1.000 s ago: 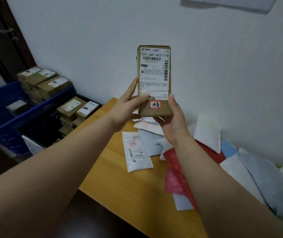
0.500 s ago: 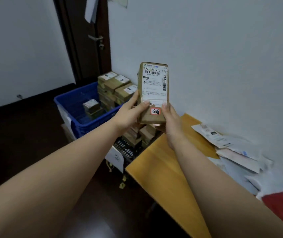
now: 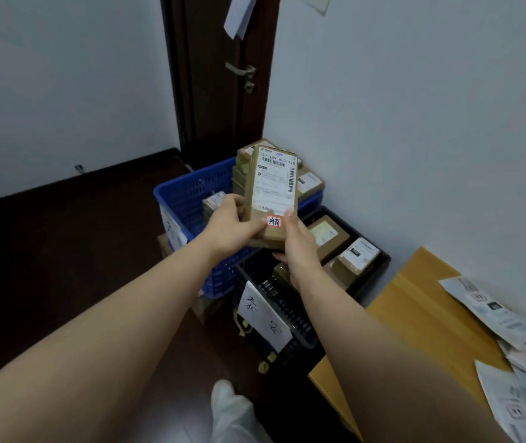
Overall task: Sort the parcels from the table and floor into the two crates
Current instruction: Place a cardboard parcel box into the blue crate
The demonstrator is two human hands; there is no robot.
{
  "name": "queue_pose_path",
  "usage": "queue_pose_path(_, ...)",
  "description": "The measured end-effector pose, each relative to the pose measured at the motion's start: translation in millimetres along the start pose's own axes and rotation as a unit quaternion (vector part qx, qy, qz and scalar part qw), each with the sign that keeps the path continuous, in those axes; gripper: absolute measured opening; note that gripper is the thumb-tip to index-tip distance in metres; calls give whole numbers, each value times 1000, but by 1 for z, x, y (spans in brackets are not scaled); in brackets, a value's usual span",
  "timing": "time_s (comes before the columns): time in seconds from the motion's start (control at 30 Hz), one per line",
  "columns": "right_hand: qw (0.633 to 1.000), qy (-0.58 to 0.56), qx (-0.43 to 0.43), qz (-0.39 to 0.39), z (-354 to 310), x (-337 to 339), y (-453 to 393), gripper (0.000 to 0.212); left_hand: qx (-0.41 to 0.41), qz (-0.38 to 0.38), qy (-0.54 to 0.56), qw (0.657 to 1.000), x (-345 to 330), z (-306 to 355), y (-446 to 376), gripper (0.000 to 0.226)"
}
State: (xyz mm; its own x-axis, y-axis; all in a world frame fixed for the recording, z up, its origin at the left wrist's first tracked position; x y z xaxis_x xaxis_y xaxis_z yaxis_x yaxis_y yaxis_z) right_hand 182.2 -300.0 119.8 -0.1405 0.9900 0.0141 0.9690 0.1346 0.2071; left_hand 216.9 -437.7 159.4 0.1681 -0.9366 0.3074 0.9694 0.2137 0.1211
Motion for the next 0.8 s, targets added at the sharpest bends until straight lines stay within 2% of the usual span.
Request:
queue_pose_path(0.17,998,16,-56,-2,17,-58,-68,35,9,-21,-27,999,45,-23,-67,41)
queue_pose_path(0.4,983,78,-158,-44,22,-151,-198,51,64,-41,-123,990,121,-60,-199,39)
queue_pose_path(0.5,974,118,-181,-61,20,-185,-244,58,94,-41,-114,988,150,-73,-245,39)
queue_pose_path(0.67,963,127,-226,-80,26,-204,-294,58,130,-64,-138,980,165,-92,-309,39)
queue_pose_path(0.8,953,100,-280,-63,51,-194,-318,48,148,-121,-190,963,148,-117,-347,45)
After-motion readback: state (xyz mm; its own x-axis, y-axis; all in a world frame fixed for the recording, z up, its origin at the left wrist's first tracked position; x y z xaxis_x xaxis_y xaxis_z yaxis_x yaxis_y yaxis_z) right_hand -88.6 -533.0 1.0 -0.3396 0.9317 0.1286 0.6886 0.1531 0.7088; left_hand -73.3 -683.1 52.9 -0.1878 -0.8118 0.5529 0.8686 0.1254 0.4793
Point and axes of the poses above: each hand's wrist, its own y-axis away from the middle knuckle, its own x-axis out of the back of the hand, z = x × y, the point moved 4 cm from there along -y, towards the middle knuckle, and after that the axes turned 1 degree about x, right-handed, at the moved point
